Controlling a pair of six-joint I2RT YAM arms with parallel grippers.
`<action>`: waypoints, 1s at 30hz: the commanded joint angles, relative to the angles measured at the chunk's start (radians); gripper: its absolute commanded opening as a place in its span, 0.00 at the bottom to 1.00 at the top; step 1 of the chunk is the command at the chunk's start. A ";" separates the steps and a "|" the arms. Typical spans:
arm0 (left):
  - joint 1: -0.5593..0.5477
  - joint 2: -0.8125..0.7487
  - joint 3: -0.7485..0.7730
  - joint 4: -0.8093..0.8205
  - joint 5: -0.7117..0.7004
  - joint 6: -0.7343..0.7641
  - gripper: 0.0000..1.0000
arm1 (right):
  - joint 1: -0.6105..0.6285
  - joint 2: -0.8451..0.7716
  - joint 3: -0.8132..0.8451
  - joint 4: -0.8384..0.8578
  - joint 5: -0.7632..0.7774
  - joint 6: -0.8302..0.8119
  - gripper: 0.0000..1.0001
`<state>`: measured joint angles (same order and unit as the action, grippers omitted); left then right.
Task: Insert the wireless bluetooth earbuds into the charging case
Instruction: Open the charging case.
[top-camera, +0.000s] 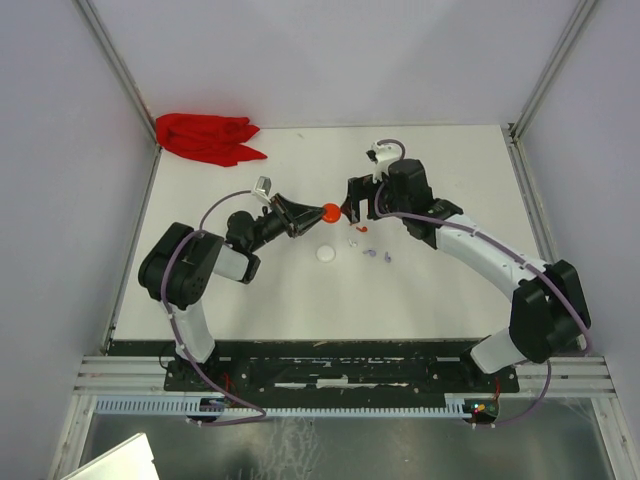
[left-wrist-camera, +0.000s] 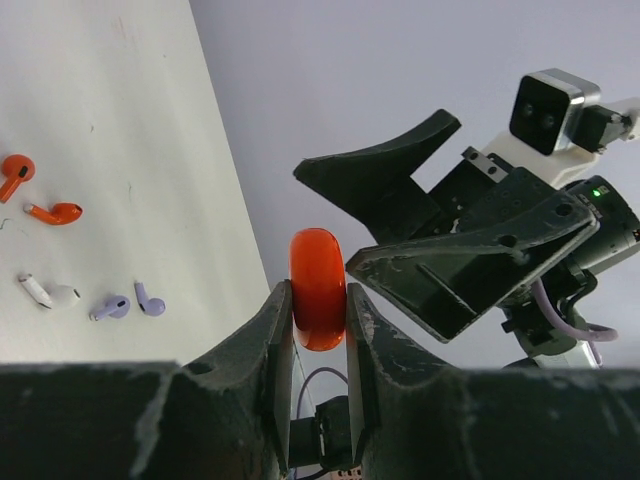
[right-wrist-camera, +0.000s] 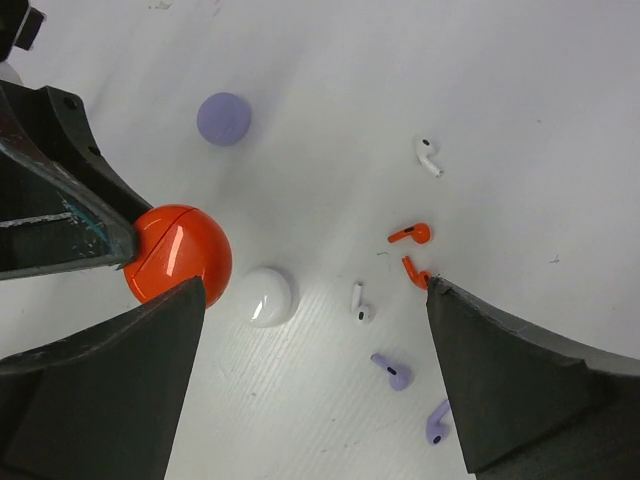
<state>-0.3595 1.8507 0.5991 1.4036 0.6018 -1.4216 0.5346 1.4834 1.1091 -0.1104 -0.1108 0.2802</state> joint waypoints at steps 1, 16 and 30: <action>-0.007 -0.013 0.008 0.088 -0.014 -0.036 0.03 | 0.003 0.031 0.036 0.046 -0.033 0.038 0.99; -0.019 -0.018 0.021 0.088 -0.003 -0.053 0.03 | 0.003 0.114 0.022 0.104 -0.070 0.062 1.00; -0.021 0.044 0.011 0.199 0.000 -0.136 0.03 | 0.002 0.156 0.044 0.156 -0.107 0.065 1.00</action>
<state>-0.3626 1.8812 0.5991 1.5009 0.5888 -1.5112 0.5339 1.6291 1.1091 -0.0456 -0.1650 0.3271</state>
